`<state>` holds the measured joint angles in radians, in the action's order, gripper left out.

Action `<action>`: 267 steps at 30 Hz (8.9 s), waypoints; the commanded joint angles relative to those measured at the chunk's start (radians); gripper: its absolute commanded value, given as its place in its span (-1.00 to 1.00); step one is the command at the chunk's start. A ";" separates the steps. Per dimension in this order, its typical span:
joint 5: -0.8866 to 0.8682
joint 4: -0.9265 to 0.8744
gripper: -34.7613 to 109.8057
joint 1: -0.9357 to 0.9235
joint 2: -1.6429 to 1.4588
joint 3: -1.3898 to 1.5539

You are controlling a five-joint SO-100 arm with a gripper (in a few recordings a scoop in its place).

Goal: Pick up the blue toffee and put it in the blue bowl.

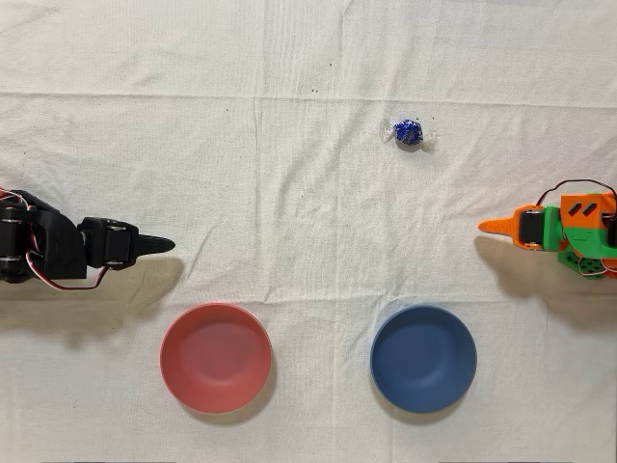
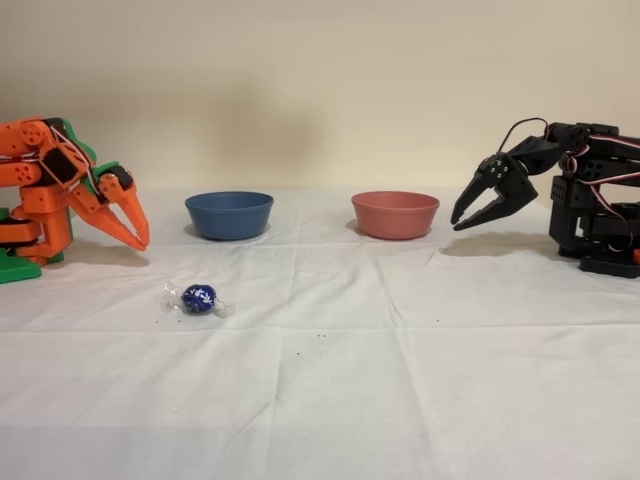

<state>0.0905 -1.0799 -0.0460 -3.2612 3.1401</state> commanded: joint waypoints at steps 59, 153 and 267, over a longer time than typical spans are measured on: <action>0.014 0.055 -0.52 0.037 0.075 -0.014; 0.278 -0.037 -0.04 -0.517 1.707 -1.413; 0.394 0.028 -0.23 -0.474 2.054 -1.600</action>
<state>0.4679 -1.0538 -0.4970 -1.1689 1.5877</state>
